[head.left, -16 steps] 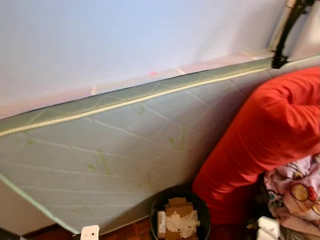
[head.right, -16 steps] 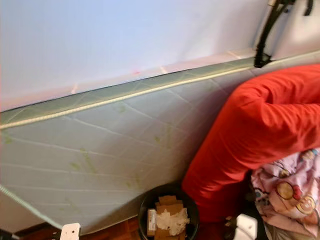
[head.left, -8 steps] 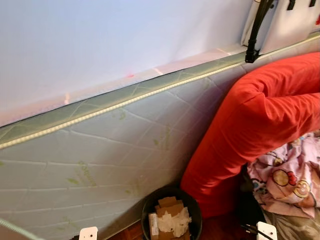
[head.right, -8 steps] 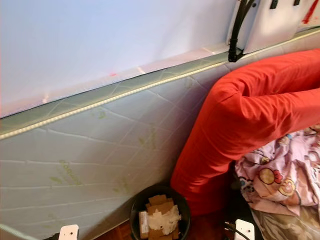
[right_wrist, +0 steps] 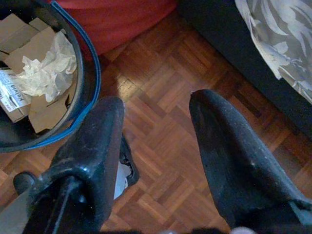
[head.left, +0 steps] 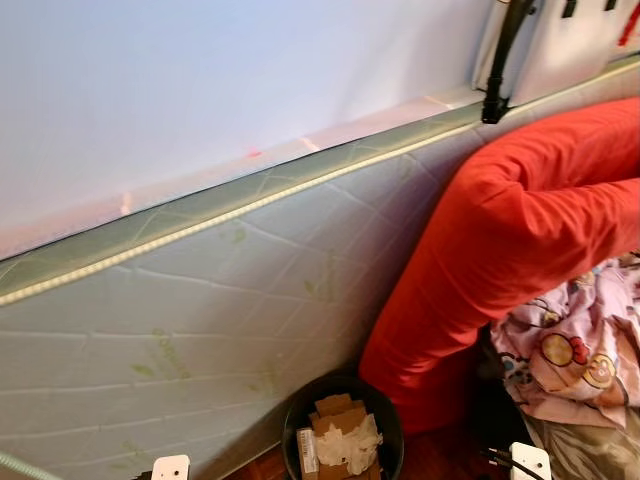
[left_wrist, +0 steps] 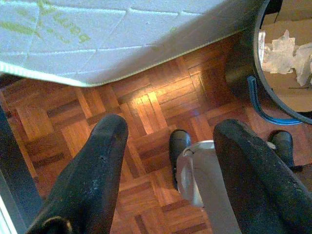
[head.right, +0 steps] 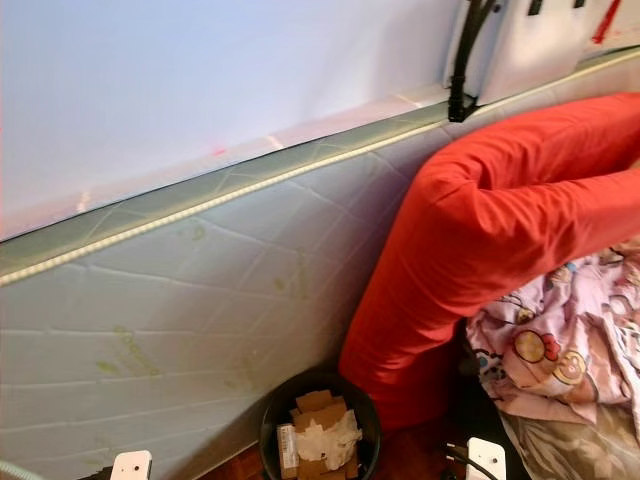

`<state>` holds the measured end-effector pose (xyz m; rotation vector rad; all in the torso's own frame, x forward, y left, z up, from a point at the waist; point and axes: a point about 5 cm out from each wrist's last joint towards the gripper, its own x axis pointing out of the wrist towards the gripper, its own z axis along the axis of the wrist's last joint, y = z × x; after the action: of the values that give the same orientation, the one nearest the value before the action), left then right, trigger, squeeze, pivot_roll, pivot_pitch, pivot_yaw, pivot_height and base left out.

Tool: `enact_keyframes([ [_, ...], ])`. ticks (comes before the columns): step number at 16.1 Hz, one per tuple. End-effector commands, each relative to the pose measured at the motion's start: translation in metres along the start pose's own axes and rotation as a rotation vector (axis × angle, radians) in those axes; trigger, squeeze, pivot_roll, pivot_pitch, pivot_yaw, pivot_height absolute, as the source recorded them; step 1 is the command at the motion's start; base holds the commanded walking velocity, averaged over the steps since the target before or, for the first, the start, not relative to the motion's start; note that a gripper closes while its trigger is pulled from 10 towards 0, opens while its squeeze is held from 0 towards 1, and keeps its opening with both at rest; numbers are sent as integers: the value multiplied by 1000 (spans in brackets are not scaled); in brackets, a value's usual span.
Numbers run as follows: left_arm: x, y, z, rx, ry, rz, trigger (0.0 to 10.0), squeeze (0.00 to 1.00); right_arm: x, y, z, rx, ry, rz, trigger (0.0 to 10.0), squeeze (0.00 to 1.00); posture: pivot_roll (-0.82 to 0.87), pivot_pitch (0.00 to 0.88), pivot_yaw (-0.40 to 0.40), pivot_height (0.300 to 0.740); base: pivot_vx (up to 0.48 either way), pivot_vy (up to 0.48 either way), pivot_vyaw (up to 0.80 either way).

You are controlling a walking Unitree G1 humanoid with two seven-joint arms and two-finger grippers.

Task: Clean up the room

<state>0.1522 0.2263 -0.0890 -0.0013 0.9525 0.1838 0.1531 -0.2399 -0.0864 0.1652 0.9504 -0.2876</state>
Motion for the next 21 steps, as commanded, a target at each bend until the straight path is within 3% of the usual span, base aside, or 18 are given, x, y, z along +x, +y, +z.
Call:
enact_keyframes([
  [1, -1, 2, -5, 26, 25, -2, 10000, 0, 0, 2, -2, -4, 3, 7, 10000, 0, 0, 0, 48, 740, 0, 0, -613],
  [4, -1, 4, -4, 47, 25, 5, 10000, 0, 0, 2, 0, -2, -1, 6, 10000, 0, -1, 0, 45, 740, 0, -315, -619],
  [14, 0, 0, -2, 18, 26, 9, 10000, 0, 1, 1, 7, -20, -12, 12, 10000, 0, 6, 0, 30, 740, 0, 0, -608],
  [17, 1, 0, 1, 63, 20, 11, 10000, 0, 2, 1, 9, -24, -14, 13, 10000, 0, 5, 0, 28, 740, 0, -160, -606],
  [21, 1, -1, 0, 41, 31, 13, 10000, 0, 2, 1, 10, -29, -13, 16, 10000, 0, 8, 0, 24, 740, 0, -62, -608],
])
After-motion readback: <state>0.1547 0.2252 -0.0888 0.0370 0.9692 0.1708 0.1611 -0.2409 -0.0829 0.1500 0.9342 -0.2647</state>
